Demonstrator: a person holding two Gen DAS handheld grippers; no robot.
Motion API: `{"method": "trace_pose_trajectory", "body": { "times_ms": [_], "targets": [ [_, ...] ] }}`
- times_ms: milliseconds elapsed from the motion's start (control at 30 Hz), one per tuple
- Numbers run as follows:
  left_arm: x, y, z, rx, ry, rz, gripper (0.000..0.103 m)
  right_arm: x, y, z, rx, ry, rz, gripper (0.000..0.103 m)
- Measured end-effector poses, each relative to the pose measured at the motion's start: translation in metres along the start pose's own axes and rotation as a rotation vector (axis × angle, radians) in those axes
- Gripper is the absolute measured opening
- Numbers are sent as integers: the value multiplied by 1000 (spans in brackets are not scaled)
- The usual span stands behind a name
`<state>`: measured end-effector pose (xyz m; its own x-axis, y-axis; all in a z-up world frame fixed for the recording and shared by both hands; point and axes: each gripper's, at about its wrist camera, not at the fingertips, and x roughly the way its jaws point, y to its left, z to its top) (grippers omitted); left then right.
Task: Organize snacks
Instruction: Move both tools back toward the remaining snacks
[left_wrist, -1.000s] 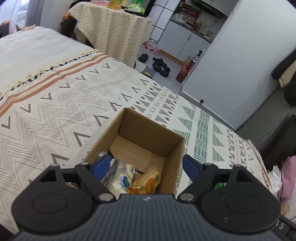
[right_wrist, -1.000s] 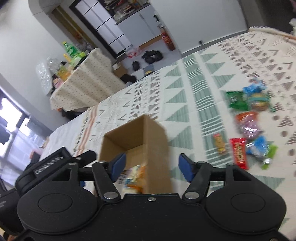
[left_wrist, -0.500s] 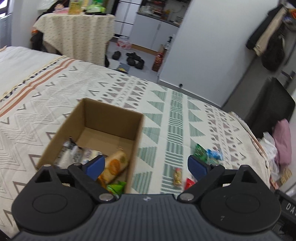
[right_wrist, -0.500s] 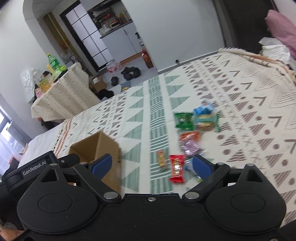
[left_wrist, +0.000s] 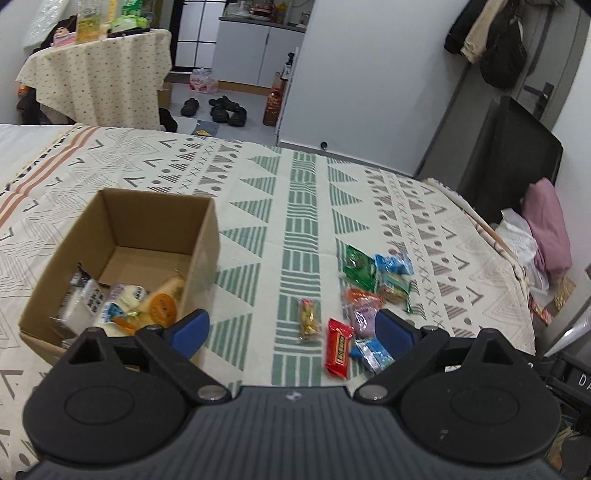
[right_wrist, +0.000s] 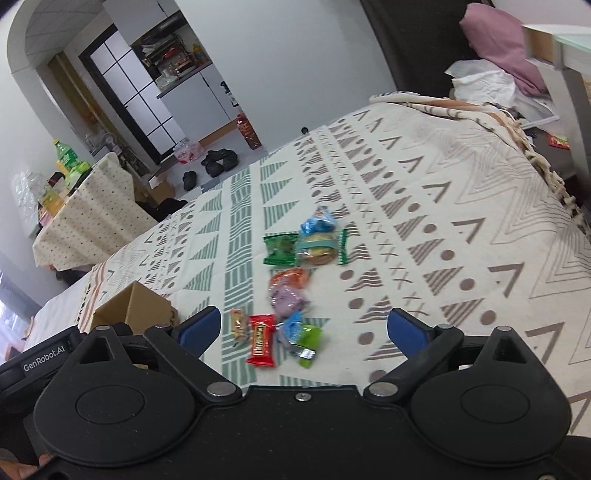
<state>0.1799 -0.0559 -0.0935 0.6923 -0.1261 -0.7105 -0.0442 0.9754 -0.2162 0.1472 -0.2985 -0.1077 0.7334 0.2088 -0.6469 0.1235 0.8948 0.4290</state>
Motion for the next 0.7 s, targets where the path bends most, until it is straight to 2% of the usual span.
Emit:
{"method": "trace_pose_trajectory", "body": {
  "times_ms": [433,567,700],
  "targets": [
    [36,-24,-13,24,32,17,94,24,-33,-6,80,32,60,96],
    [53,-31,-16,32,47,19,93,41,-41,-7,133,66,82,87],
    [70,-37,-20,44,67,17,85,57,-45,-9,162,105,117,81]
  ]
}}
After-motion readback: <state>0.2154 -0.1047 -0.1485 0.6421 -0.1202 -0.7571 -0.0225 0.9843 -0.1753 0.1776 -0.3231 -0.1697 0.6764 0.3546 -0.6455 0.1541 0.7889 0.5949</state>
